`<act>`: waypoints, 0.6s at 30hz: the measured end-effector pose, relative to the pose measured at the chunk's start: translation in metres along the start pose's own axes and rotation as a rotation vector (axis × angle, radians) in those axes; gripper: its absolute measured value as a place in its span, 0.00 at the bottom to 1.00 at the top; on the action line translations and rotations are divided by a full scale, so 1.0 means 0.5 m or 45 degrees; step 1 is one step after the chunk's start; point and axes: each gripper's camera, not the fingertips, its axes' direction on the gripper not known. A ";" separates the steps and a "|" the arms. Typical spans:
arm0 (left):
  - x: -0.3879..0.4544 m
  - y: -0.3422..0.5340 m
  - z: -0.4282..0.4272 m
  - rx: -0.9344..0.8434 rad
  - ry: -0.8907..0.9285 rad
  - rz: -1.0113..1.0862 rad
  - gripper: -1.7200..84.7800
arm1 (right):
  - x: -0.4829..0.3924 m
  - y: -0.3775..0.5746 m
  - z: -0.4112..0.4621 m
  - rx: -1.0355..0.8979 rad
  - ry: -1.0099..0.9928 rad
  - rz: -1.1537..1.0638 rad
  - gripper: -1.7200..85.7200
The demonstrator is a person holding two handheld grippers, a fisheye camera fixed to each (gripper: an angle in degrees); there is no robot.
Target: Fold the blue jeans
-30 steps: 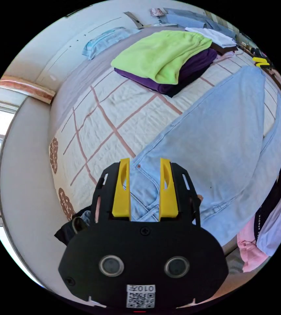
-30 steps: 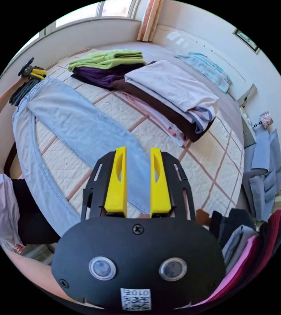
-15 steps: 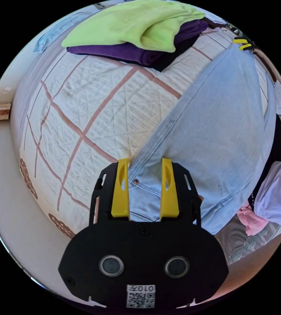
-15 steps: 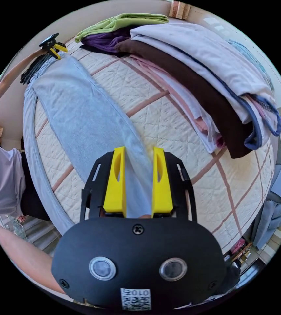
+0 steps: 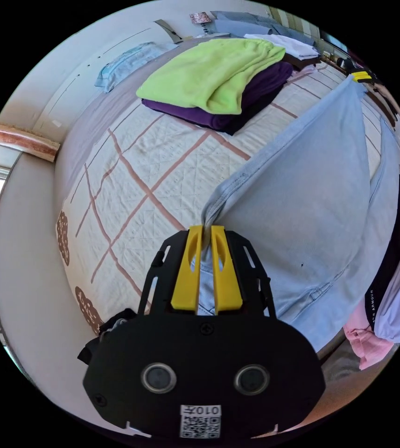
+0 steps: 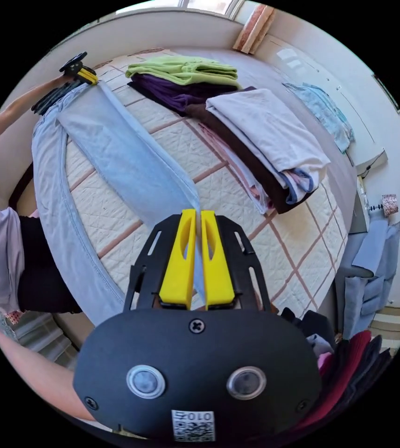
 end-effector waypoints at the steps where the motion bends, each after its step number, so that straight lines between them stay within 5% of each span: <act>1: 0.003 0.027 -0.041 0.041 -0.068 -0.021 0.05 | -0.008 0.002 -0.015 0.001 0.028 -0.006 0.06; 9: 0.267 0.325 -0.296 0.352 -0.832 -0.119 0.04 | -0.209 0.186 -0.213 0.372 0.385 0.104 0.06; 14: 0.508 0.614 -0.261 0.543 -0.662 -0.371 0.04 | -0.359 0.344 -0.082 0.163 0.194 0.096 0.06; 18: 0.616 0.704 -0.181 0.379 -0.571 -0.409 0.04 | -0.435 0.437 0.004 0.087 0.016 0.198 0.06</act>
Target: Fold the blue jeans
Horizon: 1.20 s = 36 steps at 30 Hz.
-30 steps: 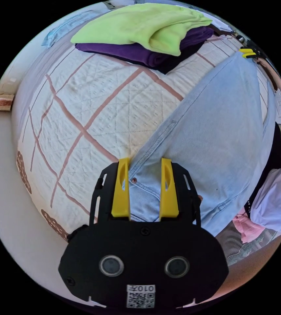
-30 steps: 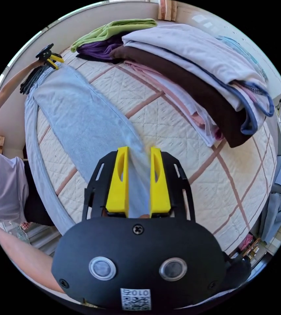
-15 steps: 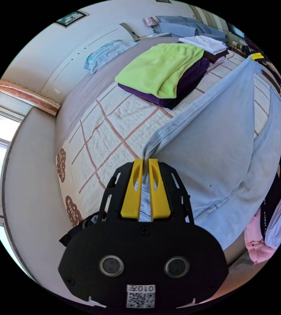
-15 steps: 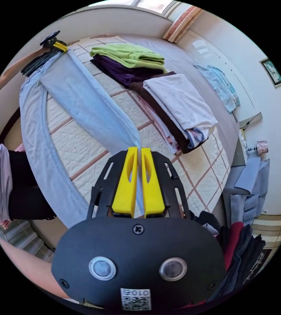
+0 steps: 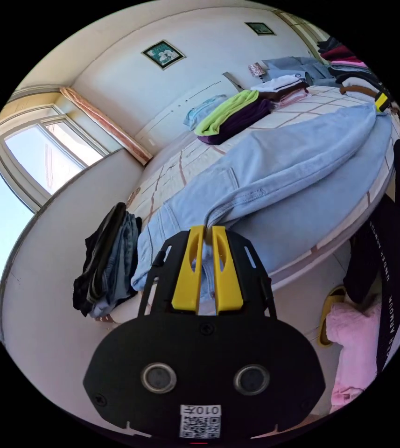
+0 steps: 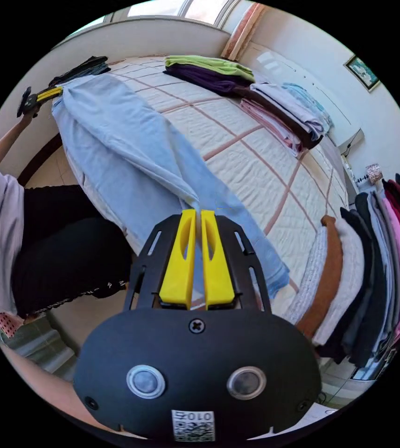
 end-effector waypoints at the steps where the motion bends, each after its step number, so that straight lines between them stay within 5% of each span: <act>1: 0.013 0.024 0.009 -0.043 0.014 0.010 0.04 | -0.005 0.005 0.004 -0.004 0.005 0.012 0.06; 11: -0.085 0.073 -0.066 -0.005 0.005 0.097 0.07 | 0.027 0.074 -0.144 0.189 0.081 0.119 0.06; 21: -0.180 0.198 -0.087 -0.111 0.174 -0.153 0.10 | -0.016 0.144 -0.072 -0.010 -0.027 0.129 0.06; 27: -0.341 0.314 -0.122 -0.180 0.174 -0.588 0.10 | -0.021 0.180 -0.107 -0.089 -0.040 0.096 0.07; 36: -0.539 0.344 -0.066 -0.048 0.575 -1.141 0.10 | -0.012 0.199 -0.197 -0.119 -0.039 0.135 0.06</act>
